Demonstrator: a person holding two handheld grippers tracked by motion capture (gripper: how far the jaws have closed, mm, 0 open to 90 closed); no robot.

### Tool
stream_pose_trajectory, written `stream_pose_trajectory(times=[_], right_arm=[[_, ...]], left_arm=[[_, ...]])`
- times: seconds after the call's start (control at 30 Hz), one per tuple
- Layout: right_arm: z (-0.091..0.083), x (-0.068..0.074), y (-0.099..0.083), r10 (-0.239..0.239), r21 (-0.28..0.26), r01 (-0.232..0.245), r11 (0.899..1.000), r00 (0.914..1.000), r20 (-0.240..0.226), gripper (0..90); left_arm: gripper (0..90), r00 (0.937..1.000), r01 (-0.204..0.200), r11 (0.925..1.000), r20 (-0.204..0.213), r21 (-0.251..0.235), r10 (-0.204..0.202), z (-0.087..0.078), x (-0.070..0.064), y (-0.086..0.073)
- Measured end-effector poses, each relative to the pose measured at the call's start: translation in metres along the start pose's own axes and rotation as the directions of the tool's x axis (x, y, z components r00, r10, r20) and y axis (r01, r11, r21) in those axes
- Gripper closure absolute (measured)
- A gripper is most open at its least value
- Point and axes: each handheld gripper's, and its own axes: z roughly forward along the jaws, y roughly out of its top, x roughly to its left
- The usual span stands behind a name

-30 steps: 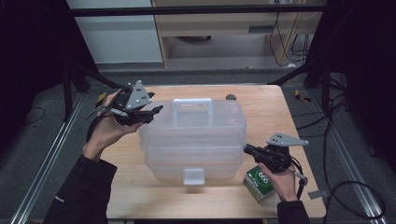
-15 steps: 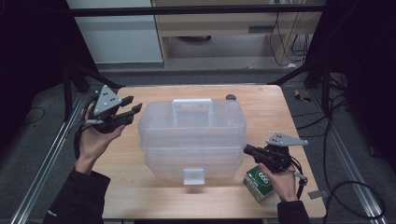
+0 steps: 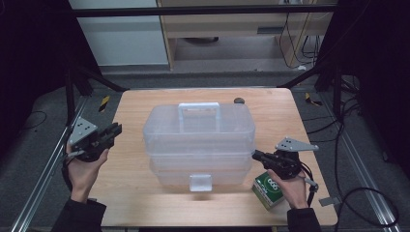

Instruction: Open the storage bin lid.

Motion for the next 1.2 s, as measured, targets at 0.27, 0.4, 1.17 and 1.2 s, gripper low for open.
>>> stream_pose_trajectory(times=[0.27,0.4,1.17,1.2], right_arm=[[0.0,0.0,0.0,-0.003,0.003,0.003,1.0,1.0,0.001,90.0],[0.0,0.0,-0.001,0.005,0.003,-0.005,1.0,1.0,-0.006,90.0],[0.0,-0.001,0.0,0.004,-0.002,-0.004,1.0,1.0,-0.004,90.0],[0.0,-0.001,0.0,0.002,-0.004,-0.002,1.0,1.0,-0.002,90.0]], left_arm=[[88.5,0.9993,0.02,0.9984,0.031,0.053,-0.022,0.005,-0.006,-0.024],[89.2,0.9963,0.015,0.9955,0.083,0.094,-0.023,0.01,-0.012,-0.034],[89.3,0.9566,-0.077,0.992,0.288,0.1,0.045,0.019,-0.05,-0.039],[89.3,0.9565,-0.07,0.9928,0.289,0.097,0.04,0.019,-0.05,-0.038]])
